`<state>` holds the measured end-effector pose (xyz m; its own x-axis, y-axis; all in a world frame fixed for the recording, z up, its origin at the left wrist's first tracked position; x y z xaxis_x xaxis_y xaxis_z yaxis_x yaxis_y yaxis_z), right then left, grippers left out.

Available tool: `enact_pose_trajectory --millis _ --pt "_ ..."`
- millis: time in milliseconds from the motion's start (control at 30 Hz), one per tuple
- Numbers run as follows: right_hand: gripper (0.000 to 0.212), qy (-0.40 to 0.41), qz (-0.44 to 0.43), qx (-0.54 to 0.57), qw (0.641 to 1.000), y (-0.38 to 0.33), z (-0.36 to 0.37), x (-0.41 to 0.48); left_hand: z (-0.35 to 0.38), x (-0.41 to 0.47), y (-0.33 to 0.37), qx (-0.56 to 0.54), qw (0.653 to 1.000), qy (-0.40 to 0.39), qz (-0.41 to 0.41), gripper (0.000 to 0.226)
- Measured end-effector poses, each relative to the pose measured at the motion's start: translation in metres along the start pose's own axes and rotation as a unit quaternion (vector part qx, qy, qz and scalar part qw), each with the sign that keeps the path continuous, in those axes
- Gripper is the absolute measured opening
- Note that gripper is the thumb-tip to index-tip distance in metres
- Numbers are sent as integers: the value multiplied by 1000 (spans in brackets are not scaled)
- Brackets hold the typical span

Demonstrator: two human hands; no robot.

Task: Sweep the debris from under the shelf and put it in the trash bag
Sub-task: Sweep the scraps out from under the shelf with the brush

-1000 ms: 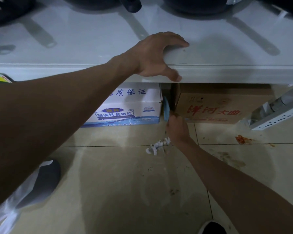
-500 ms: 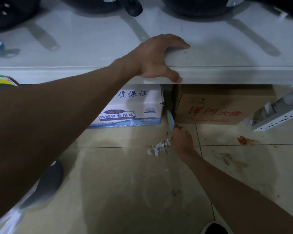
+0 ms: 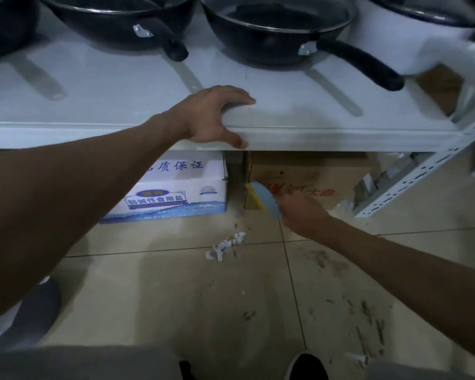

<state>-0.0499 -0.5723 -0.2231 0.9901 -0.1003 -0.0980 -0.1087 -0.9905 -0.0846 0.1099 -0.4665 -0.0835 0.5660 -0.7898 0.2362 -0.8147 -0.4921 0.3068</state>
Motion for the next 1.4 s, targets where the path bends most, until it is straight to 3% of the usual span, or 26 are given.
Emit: enact_pose_trajectory --millis 133,267,367,533,733,967,1200,1400 --pt "27 12 -46 -29 998 27 -34 -7 4 0 4 22 999 -23 8 89" --pt "22 49 -33 17 998 56 -48 -22 1 1 22 82 995 -33 39 87" --pt "29 71 -25 63 995 67 -42 -41 1 6 63 85 993 -3 82 80" --pt "27 78 60 120 988 108 -16 -62 30 21 152 46 982 20 184 63" --pt "30 40 193 105 975 187 20 -85 89 50 219 29 960 9 278 71" --pt "29 69 306 131 941 261 46 -95 112 107 266 21 956 19 291 86" --pt "25 156 288 163 931 291 59 -85 124 169 282 27 969 8 247 95" --pt "23 216 265 166 925 301 63 -69 151 180 272 9 973 -59 223 92"
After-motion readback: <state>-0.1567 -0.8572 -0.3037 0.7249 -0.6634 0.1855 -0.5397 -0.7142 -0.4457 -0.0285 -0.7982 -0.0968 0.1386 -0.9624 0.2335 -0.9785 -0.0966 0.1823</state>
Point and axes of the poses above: each hand's wrist, its own x-axis towards the middle knuckle, its own z-axis out of the palm, y = z × x, the point moved 9 cm from there along x, towards the middle knuckle, and after that the axes turned 9 degrees about y, right-handed, at the moved point
